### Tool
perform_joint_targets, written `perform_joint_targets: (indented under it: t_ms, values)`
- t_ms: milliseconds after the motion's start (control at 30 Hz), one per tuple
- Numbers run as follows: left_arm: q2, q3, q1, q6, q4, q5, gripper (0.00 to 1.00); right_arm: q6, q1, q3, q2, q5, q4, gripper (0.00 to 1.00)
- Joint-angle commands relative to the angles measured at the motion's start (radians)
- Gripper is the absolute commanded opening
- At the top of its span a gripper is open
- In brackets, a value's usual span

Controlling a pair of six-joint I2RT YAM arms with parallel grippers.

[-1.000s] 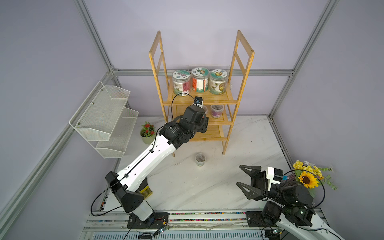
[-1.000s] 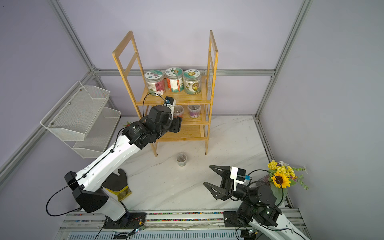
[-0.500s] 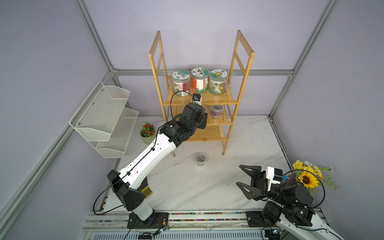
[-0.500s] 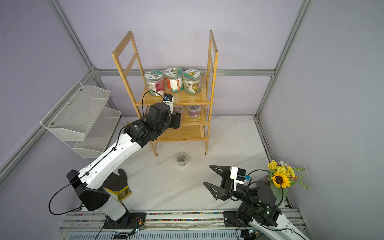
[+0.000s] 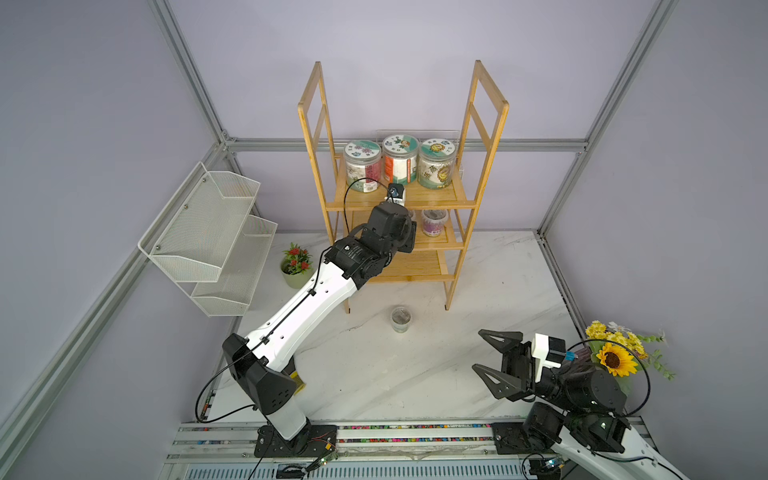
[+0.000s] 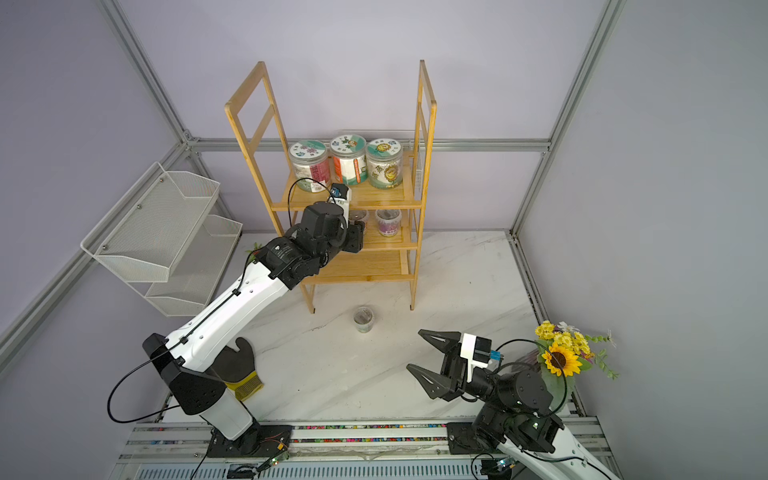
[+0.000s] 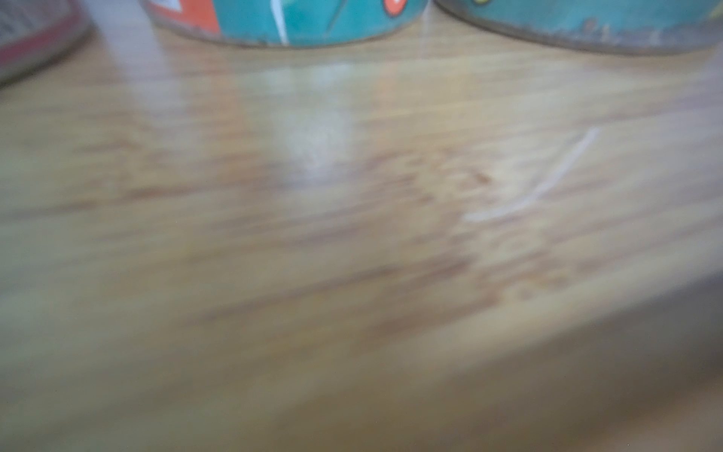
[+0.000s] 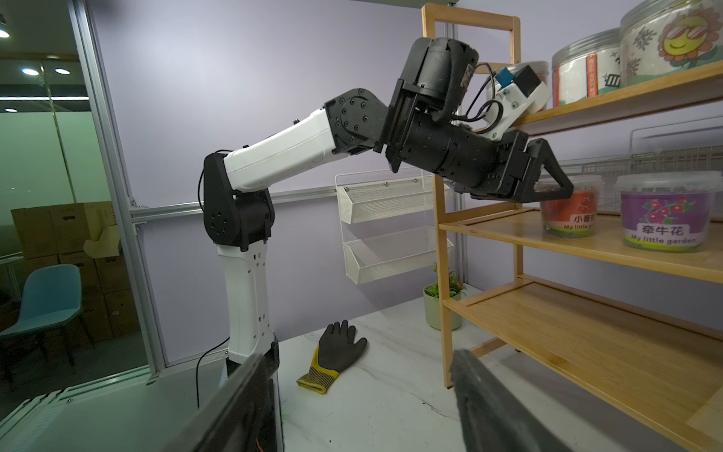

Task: Place the seed container on the shelf
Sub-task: Place the seed jar on the shelf.

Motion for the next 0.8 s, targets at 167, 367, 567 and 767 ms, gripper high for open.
perform_joint_targets:
  t_ms: [167, 367, 567, 767]
  values:
    - [0.019, 0.001, 0.012, 0.004, -0.070, 0.021, 0.78, -0.010, 0.000, 0.010, 0.010, 0.014, 0.006, 0.78]
    - [0.002, 0.001, 0.013, 0.007, -0.072, 0.017, 0.95, -0.009, 0.000, 0.011, 0.011, 0.016, 0.005, 0.78]
    - [-0.037, 0.000, 0.005, 0.011, -0.080, 0.021, 0.98, -0.011, 0.001, 0.011, 0.016, 0.020, 0.006, 0.78]
    - [-0.093, -0.006, -0.013, 0.006, -0.124, 0.038, 0.97, -0.017, 0.001, 0.015, 0.031, 0.028, 0.013, 0.78]
